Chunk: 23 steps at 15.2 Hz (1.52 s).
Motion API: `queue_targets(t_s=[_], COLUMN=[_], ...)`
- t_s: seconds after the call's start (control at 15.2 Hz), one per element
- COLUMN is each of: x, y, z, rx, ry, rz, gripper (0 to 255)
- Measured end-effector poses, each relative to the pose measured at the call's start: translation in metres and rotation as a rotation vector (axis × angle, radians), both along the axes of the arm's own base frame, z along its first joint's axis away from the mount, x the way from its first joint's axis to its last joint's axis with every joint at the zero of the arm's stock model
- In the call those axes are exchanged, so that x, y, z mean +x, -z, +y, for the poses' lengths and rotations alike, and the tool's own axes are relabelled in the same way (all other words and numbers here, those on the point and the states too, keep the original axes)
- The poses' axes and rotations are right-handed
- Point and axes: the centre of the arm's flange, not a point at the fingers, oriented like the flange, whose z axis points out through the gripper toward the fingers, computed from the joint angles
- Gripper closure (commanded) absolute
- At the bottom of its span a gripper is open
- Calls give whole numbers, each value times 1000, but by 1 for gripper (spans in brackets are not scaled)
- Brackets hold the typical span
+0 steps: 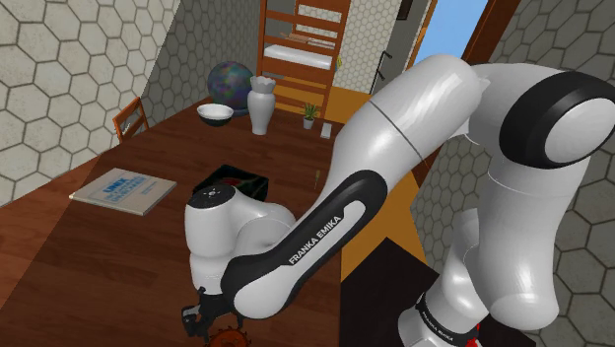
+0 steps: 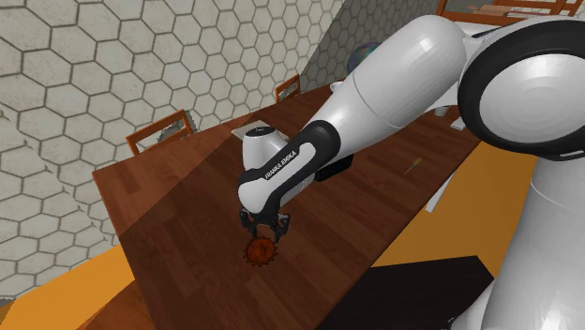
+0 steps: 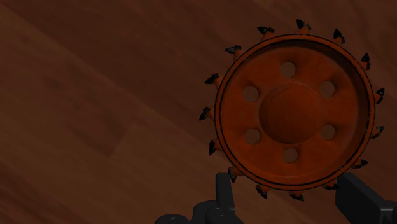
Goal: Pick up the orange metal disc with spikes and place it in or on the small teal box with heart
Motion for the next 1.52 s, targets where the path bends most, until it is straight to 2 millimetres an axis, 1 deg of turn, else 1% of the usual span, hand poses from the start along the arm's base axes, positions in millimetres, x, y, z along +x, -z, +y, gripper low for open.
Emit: queue_targets(t_s=[0.07, 0.66, 1.52], x=[0, 1, 0], y=[-2, -46, -116], z=[0, 0, 0], rx=[0, 0, 0], ry=[0, 0, 0], rz=[0, 0, 0], gripper=[255, 255, 255])
